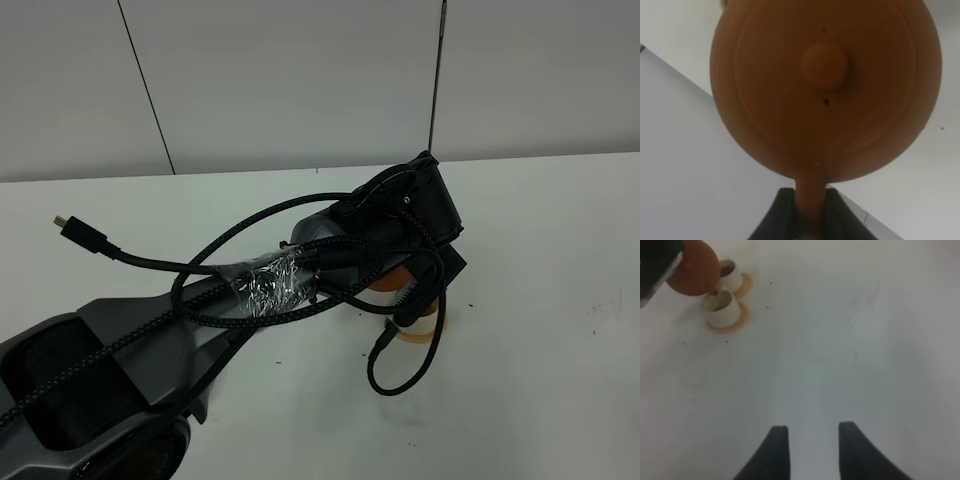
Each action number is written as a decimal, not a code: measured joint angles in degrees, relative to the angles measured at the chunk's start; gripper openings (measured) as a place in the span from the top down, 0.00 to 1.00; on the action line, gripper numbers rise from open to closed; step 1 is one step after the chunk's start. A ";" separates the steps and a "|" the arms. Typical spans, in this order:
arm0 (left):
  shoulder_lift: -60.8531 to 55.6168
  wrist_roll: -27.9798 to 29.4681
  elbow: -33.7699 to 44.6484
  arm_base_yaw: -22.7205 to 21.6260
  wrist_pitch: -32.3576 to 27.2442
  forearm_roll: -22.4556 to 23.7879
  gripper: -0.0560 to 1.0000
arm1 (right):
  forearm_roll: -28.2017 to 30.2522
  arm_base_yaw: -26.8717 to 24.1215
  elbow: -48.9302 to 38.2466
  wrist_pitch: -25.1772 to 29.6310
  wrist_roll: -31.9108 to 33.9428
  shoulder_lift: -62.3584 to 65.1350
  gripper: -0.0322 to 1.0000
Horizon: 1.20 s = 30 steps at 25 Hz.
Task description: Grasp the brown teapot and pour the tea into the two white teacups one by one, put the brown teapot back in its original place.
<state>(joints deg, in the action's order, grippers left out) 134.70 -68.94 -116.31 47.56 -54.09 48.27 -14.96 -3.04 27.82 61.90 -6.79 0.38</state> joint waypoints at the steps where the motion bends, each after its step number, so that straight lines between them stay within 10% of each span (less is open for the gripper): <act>1: 0.00 -0.11 0.00 0.00 -0.09 0.11 0.79 | 0.00 0.00 0.00 0.00 0.00 0.00 0.74; 30: 0.00 -1.14 0.00 0.00 0.58 1.79 0.79 | 0.00 0.00 0.00 0.00 0.00 0.00 0.74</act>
<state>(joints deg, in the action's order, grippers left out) 134.70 -70.08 -116.31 47.56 -53.52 50.06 -14.96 -3.04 27.82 61.90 -6.79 0.38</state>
